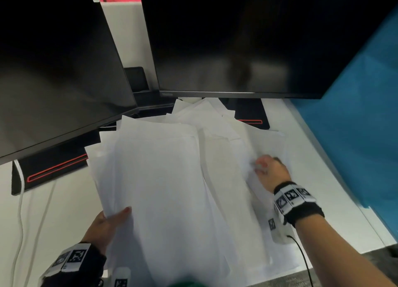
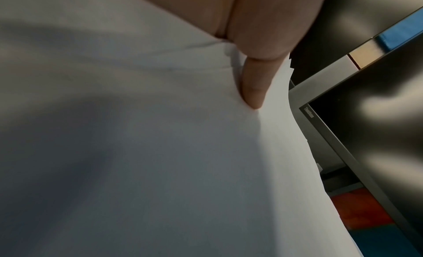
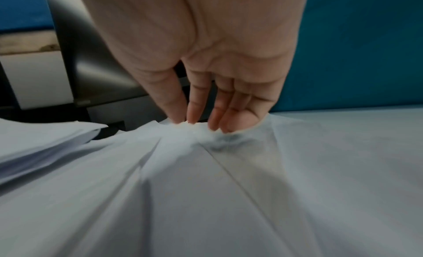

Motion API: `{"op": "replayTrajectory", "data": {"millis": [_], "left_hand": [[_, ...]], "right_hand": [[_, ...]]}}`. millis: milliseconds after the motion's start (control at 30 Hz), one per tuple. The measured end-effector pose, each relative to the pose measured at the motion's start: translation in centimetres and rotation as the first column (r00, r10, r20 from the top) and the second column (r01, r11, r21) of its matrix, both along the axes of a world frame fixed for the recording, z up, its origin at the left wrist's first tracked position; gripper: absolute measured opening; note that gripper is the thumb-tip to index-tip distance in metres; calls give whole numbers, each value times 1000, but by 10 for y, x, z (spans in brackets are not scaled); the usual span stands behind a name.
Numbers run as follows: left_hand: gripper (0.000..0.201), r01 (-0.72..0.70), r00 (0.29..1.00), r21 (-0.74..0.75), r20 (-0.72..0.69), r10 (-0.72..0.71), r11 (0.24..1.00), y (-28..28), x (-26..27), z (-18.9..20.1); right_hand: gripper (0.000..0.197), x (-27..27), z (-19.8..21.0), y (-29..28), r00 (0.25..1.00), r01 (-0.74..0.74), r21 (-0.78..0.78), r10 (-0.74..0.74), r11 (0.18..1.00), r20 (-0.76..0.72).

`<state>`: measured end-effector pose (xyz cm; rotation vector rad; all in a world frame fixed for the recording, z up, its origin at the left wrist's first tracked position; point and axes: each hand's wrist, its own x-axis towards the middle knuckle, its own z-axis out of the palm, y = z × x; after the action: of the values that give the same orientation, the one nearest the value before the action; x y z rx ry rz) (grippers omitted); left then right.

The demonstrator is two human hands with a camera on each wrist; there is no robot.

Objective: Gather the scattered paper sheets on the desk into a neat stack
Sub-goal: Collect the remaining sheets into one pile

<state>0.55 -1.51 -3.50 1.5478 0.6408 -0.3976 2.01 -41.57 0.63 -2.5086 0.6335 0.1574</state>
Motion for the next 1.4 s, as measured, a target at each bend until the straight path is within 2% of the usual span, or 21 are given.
{"op": "replayTrajectory", "data": {"millis": [67, 167, 300, 467, 533, 633, 700, 800, 867, 900, 933, 967, 1000, 1033, 1100, 1167, 1233, 1300, 1333, 1400], "left_hand": [[13, 0, 1000, -3, 0, 0, 1000, -2, -2, 4], [16, -6, 1000, -7, -9, 5, 1000, -4, -6, 12], [17, -42, 999, -67, -19, 41, 997, -3, -11, 17], [17, -60, 998, -64, -38, 58, 996, 2, -10, 14], [17, -54, 998, -59, -49, 51, 997, 2, -7, 11], [15, -31, 998, -30, -62, 29, 999, 2, -4, 6], [13, -33, 998, -25, -58, 31, 999, 1, -2, 5], [11, -43, 998, -14, -55, 42, 999, -1, 0, 4], [12, -41, 998, -18, -50, 40, 999, -2, 2, 4], [13, -39, 998, -19, -50, 38, 999, -2, 2, 3], [13, -36, 998, -16, -53, 36, 999, -2, 2, 2], [13, -35, 998, -11, -53, 34, 999, -2, 3, 2], [13, -35, 998, -11, -49, 35, 999, -3, 2, 2], [14, -34, 998, -14, -45, 33, 999, -4, 2, 2], [13, -30, 999, -27, -41, 29, 999, -6, 1, 3], [13, -22, 999, -26, -41, 21, 999, -8, 1, 4], [12, -16, 999, -18, -38, 16, 1000, -8, 2, 4], [11, -11, 999, -17, -45, 11, 1000, -8, 2, 3], [12, -11, 998, -19, -54, 10, 1000, -9, 2, 3], [13, -12, 998, -22, -68, 11, 1000, -9, 1, 2]], "right_hand": [[36, 23, -1, -2, 1000, -1, -67, 1, 998, 13], [51, 51, -3, -4, 995, -64, -89, 57, 994, -77], [52, 67, -11, -9, 973, -152, -144, 123, 978, -193], [45, 57, -13, -15, 976, -104, -157, 71, 982, -207], [41, 49, -11, -17, 984, -39, -53, 29, 998, -178], [34, 27, -9, -23, 985, 141, 83, -131, 986, -116], [33, 8, -10, -26, 957, 290, 176, -282, 941, -67], [49, -14, -15, -31, 836, 520, 374, -547, 767, -40], [34, -20, -19, -30, 770, 584, 502, -630, 637, -96], [19, -22, -19, -26, 774, 583, 530, -620, 616, -131], [13, -24, -21, -21, 793, 568, 527, -591, 632, -145], [21, -25, -22, -15, 814, 551, 512, -559, 659, -157], [38, -25, -24, -8, 831, 531, 511, -534, 676, -158], [53, -24, -23, 0, 845, 512, 536, -505, 671, -175], [72, -20, -16, 14, 875, 456, 627, -446, 632, -187], [75, -15, -9, 23, 917, 373, 679, -364, 632, -164], [74, -10, -5, 33, 967, 253, 676, -198, 692, -159], [76, -7, -6, 43, 972, 196, 646, -61, 738, -225], [76, -6, -9, 47, 969, 202, 623, -62, 756, -239], [81, -5, -12, 54, 959, 272, 540, -175, 797, -224]]}}
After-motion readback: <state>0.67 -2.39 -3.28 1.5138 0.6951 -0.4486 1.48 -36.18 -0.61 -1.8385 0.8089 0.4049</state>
